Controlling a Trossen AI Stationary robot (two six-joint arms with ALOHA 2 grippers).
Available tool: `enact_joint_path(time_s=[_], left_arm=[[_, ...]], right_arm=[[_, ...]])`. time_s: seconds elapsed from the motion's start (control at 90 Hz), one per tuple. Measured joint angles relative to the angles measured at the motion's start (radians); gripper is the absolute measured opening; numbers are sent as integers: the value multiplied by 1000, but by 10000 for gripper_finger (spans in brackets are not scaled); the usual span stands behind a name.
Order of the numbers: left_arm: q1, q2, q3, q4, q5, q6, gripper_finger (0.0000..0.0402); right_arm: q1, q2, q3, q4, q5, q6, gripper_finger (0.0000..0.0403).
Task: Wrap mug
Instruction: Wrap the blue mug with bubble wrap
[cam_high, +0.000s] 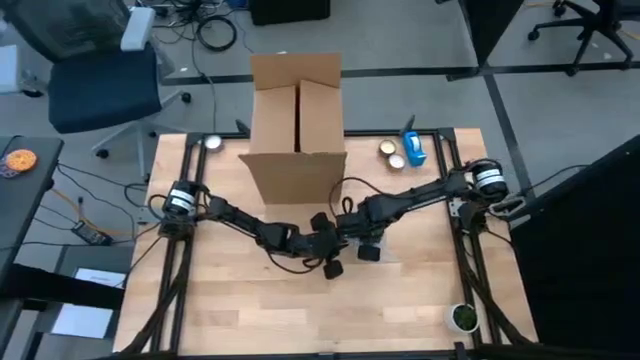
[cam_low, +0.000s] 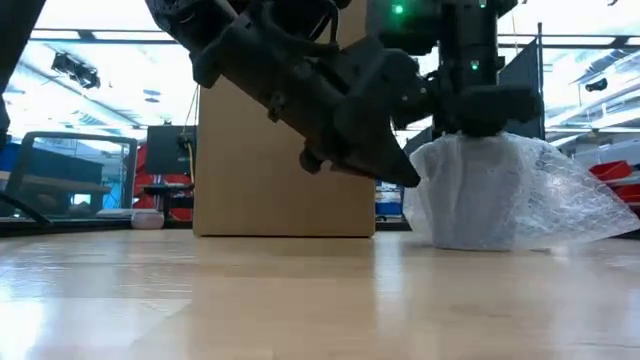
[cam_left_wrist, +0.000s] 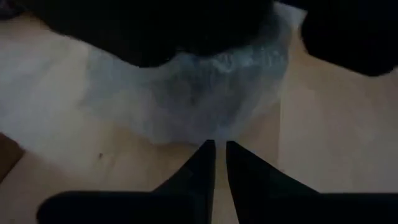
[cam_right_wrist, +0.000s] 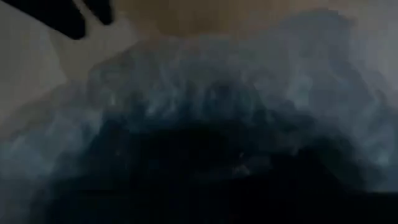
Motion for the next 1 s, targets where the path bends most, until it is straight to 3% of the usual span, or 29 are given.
enact_joint_path(time_s=[0.144, 0.322, 0.511, 0.789, 1.0], left_arm=[[2, 0, 0, 4, -1, 0, 25], [4, -2, 2, -3, -8, 0, 25], [3, -2, 2, -3, -8, -1, 25], [3, -2, 2, -5, -8, -25, 25], [3, -2, 2, -10, -7, -26, 25]], right_arm=[[0, -32, 34, -55, -11, 0, 0], [4, -173, 113, -182, -37, 29, 0], [4, -287, 100, -263, -95, 151, 0], [-1, -243, -3, -153, -137, 185, 0], [-15, -163, -6, -103, -190, 130, 0]])
